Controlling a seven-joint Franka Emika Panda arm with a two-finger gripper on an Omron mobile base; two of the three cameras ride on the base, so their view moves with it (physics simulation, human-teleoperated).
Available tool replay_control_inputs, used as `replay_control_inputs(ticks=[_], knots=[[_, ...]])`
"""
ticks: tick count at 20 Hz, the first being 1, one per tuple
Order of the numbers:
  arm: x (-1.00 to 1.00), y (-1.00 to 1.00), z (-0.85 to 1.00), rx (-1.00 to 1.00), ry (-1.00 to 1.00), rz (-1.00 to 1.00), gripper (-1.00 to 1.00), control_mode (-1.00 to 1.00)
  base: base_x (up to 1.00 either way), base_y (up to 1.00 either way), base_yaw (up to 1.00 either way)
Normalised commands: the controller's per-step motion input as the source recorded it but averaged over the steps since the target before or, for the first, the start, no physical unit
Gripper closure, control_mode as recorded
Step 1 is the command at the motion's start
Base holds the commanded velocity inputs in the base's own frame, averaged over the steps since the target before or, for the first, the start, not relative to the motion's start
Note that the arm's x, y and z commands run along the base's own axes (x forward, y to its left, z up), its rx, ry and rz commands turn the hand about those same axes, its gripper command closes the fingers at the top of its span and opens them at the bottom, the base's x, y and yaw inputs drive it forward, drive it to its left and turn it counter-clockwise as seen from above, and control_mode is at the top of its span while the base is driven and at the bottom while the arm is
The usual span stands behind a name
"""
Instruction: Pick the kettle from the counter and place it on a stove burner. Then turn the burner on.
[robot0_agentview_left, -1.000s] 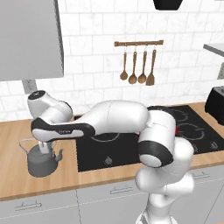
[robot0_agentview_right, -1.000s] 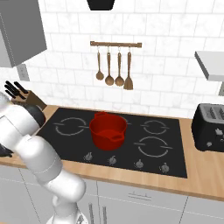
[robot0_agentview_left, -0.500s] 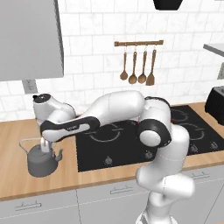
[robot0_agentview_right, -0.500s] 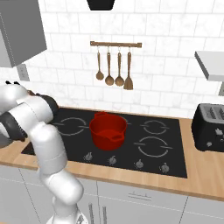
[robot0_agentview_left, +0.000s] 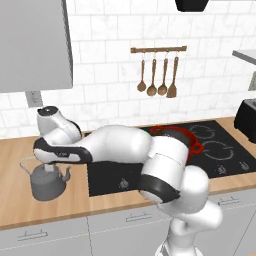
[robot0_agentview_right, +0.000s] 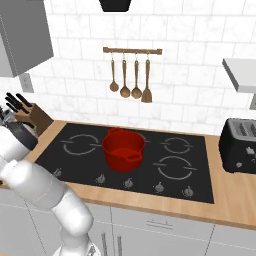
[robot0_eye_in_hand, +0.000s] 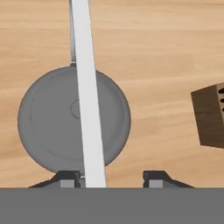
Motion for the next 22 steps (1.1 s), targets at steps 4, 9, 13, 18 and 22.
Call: replay_control_inputs(ticks=[4, 9, 13, 18, 22], knots=[[-0.06, 0.0, 0.0, 0.0, -0.04, 0.0, 1.0, -1.0, 0.0, 0.0, 0.0], [-0.3, -0.27, 0.0, 0.0, -0.23, 0.0, 1.0, -1.0, 0.0, 0.0, 0.0], [-0.43, -0.62, 0.0, -0.01, -0.41, -0.01, 1.0, -1.0, 0.0, 0.0, 0.0], [-0.09, -0.89, 0.01, 0.0, -0.45, -0.06, 1.0, -1.0, 0.0, 0.0, 0.0], [0.13, -1.0, 0.09, 0.01, -0.31, -0.09, 1.0, -1.0, 0.0, 0.0, 0.0]])
